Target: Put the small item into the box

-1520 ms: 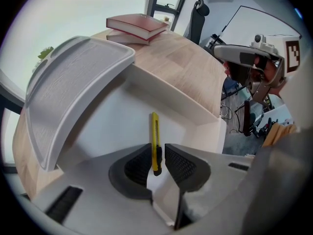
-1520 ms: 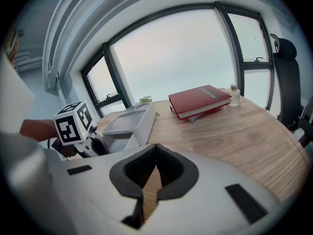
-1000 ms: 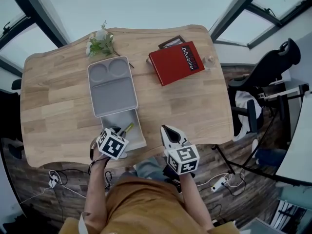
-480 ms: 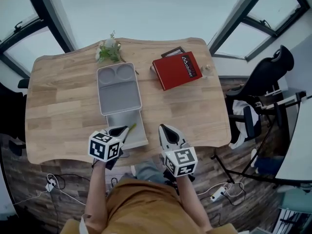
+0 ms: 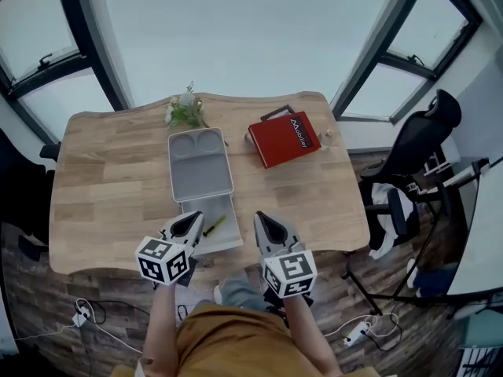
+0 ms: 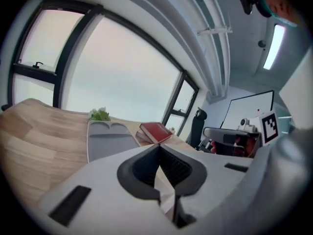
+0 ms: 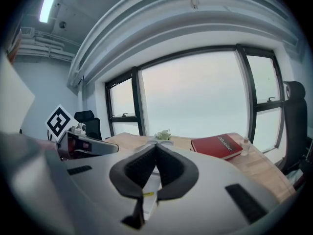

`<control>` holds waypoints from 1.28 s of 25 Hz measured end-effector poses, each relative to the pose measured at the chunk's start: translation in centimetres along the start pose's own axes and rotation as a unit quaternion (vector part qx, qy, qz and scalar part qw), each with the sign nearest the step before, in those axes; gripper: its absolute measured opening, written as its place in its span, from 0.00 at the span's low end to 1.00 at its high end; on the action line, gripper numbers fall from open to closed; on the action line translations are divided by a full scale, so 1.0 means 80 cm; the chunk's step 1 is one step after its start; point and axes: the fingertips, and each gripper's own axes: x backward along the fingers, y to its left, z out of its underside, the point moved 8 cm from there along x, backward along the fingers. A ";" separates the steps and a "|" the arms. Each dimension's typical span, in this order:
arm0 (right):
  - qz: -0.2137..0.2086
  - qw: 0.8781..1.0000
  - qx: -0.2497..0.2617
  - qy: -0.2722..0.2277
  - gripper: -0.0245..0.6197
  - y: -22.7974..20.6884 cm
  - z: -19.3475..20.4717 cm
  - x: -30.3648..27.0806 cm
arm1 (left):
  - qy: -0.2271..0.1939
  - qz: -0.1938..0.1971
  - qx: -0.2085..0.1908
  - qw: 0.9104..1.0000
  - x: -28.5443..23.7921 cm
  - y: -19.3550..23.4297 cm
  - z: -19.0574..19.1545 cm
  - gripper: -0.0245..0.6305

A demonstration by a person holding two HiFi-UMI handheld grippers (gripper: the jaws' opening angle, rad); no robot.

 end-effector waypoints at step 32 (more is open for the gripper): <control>0.020 0.999 0.017 -0.033 0.04 0.017 -0.014 0.049 | -0.090 -0.034 -0.065 0.993 0.050 -0.048 -0.040 0.04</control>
